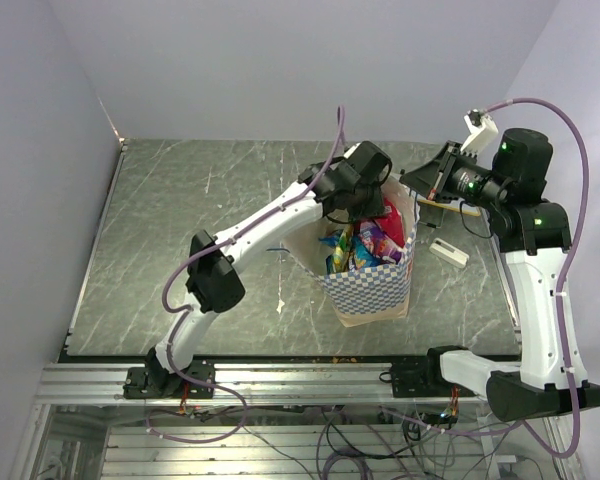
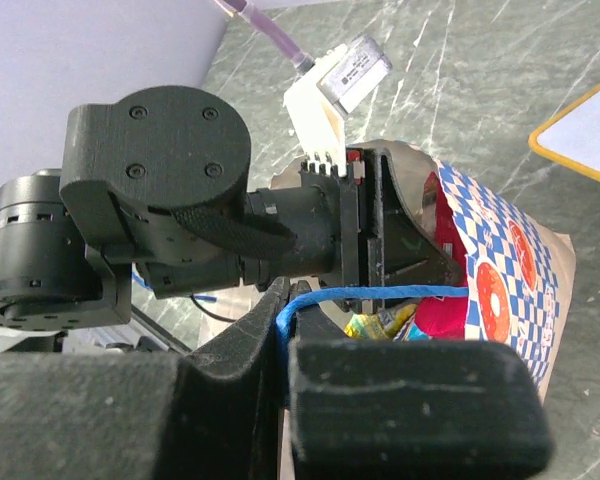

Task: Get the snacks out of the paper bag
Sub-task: Take out the snack from the paper bag, then place the snack at the center of the board.

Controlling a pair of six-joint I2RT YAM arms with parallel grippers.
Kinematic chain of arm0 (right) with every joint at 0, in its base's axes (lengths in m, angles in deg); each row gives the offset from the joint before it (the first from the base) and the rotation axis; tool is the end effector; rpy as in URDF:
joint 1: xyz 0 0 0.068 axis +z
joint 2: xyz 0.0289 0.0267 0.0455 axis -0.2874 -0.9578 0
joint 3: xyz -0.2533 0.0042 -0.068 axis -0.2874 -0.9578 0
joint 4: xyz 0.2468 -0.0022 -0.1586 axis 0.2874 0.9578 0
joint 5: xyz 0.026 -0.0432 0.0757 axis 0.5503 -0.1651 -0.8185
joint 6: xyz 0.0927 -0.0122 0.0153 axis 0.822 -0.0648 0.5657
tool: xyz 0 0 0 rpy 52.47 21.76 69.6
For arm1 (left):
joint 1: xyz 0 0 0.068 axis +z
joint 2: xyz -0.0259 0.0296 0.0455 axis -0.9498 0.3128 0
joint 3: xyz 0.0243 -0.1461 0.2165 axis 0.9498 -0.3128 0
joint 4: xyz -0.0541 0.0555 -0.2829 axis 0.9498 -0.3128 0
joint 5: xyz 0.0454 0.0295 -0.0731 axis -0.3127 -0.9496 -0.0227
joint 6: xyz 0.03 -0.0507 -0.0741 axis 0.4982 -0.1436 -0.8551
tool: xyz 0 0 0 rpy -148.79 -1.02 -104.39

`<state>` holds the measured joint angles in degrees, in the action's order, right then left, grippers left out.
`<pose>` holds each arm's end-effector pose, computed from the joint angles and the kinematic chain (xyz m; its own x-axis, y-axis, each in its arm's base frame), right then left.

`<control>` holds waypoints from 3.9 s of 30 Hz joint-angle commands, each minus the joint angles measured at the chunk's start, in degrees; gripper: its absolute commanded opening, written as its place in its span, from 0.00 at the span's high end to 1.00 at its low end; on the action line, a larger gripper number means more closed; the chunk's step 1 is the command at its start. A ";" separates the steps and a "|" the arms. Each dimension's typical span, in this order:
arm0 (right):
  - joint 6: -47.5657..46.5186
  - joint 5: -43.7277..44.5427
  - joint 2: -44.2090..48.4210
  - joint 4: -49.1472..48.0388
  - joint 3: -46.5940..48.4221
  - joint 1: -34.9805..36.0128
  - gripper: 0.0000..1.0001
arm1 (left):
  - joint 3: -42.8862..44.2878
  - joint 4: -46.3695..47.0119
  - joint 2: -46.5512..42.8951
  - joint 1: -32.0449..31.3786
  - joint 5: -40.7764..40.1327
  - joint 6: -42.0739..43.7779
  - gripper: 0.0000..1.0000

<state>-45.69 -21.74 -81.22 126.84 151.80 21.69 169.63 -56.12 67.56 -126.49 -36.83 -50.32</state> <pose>0.2759 0.0694 0.4618 -0.5616 0.3057 -0.7688 -0.3623 0.7445 0.5607 0.3280 -0.4492 0.3035 -0.8559 -0.1984 -0.4776 0.1238 0.8180 -0.5617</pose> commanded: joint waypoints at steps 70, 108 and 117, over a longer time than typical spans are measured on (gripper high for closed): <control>-0.40 19.79 1.19 5.99 5.06 0.98 1.00 | -18.07 -21.23 -49.78 21.90 -28.13 9.46 0.93; -14.82 30.77 0.28 5.89 9.44 1.03 1.00 | -35.15 3.44 -29.19 51.88 9.56 15.90 0.01; -20.98 38.68 -2.47 8.71 18.97 1.47 1.00 | -44.94 5.07 -42.52 40.94 12.68 14.76 0.01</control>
<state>-62.44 10.89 -85.39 141.86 164.92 23.03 127.89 -53.26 29.85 -82.71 -27.63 -34.19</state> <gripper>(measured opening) 0.006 0.996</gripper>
